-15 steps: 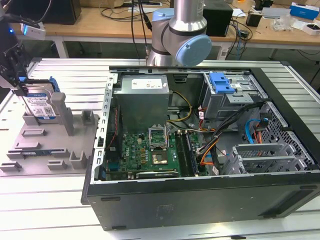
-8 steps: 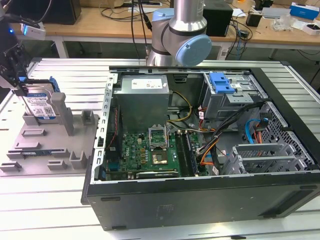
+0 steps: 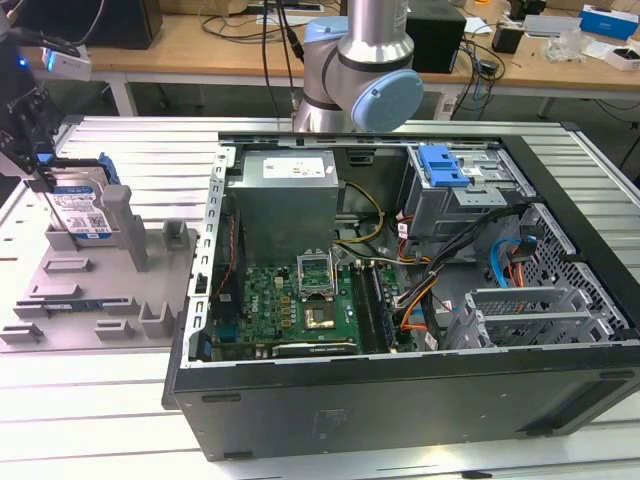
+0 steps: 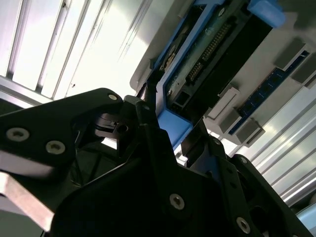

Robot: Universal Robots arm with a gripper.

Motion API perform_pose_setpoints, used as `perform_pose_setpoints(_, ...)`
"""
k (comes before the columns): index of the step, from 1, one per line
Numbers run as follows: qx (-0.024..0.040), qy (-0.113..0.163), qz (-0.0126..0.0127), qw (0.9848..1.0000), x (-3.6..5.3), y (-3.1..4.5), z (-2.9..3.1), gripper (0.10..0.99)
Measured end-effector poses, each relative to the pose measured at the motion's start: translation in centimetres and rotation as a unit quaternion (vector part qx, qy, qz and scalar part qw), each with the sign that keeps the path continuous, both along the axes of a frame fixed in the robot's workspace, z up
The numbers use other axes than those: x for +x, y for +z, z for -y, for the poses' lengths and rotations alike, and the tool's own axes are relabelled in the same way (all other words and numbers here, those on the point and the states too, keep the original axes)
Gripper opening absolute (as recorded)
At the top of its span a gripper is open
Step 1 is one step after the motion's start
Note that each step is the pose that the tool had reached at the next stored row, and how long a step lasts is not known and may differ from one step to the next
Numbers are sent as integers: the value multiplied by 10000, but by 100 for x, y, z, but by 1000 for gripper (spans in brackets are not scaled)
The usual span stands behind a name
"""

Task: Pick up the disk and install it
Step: 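Pick up the disk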

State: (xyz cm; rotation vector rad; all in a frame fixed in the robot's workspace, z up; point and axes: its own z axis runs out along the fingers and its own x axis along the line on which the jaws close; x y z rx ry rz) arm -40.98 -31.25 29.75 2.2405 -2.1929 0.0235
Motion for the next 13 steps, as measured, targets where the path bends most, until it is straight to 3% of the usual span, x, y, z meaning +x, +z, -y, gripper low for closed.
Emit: perform_pose_setpoints(13,0,-141,-1,9999,0,-14,1,455)
